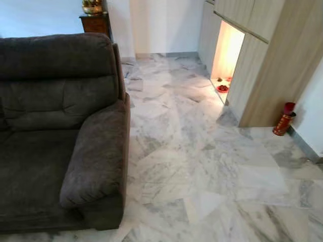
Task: Move the pillow to the sofa from floor
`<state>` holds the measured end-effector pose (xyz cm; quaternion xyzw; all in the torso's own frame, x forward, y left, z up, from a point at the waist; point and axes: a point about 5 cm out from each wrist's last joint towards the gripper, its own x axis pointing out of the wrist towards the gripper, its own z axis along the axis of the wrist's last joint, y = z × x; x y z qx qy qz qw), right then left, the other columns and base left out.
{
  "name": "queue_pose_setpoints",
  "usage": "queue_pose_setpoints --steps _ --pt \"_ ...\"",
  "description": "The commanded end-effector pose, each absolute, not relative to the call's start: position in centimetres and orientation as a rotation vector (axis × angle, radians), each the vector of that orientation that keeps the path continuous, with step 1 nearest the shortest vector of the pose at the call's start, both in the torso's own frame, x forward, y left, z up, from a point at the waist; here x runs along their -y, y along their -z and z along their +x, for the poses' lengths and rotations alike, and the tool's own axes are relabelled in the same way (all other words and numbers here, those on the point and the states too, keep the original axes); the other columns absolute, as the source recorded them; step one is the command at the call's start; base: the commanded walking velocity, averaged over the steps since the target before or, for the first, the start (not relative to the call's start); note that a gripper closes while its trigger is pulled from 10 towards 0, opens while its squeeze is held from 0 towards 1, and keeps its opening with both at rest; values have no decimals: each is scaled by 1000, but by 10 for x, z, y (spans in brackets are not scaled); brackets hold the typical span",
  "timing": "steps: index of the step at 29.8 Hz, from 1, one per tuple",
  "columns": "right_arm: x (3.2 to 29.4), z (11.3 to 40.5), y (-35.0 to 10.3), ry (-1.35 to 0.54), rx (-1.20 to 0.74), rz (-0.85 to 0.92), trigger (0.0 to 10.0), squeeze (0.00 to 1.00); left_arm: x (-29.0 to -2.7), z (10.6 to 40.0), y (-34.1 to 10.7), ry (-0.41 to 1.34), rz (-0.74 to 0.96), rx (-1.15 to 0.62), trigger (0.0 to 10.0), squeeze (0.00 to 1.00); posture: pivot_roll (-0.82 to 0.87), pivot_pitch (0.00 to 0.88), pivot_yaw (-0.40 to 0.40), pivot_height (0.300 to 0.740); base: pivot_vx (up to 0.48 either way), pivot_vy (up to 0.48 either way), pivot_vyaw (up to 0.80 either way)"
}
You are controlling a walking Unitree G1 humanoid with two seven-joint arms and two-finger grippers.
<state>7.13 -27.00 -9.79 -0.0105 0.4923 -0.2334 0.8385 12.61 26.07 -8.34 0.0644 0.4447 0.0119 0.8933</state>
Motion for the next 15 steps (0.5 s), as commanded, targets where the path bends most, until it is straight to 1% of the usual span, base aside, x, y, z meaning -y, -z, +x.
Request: queue_pose_setpoints --steps 1,5,7,10,13,15 --pt "272 70 97 479 -1043 -30 10000 0 -263 125 83 -33 136 -926 10000 0 -65 52 44 740 0 0 0" --pt "276 74 95 477 -1033 -34 10000 0 -263 126 83 -40 127 -921 10000 0 -63 53 45 740 0 0 0" --pt "277 74 95 486 -1028 -36 10000 0 -263 126 83 -40 126 -921 10000 0 -62 53 45 740 0 0 550" --pt "280 72 94 506 -1022 -31 10000 0 -264 127 83 -38 124 -923 10000 0 -73 59 48 740 0 0 800" --pt "277 70 95 504 -1029 -22 10000 0 -264 127 82 -35 123 -926 10000 0 -73 61 50 740 0 0 800" --pt "276 69 96 508 -1024 -6 10000 0 -264 127 82 -34 122 -926 10000 0 -73 61 50 740 0 0 563"
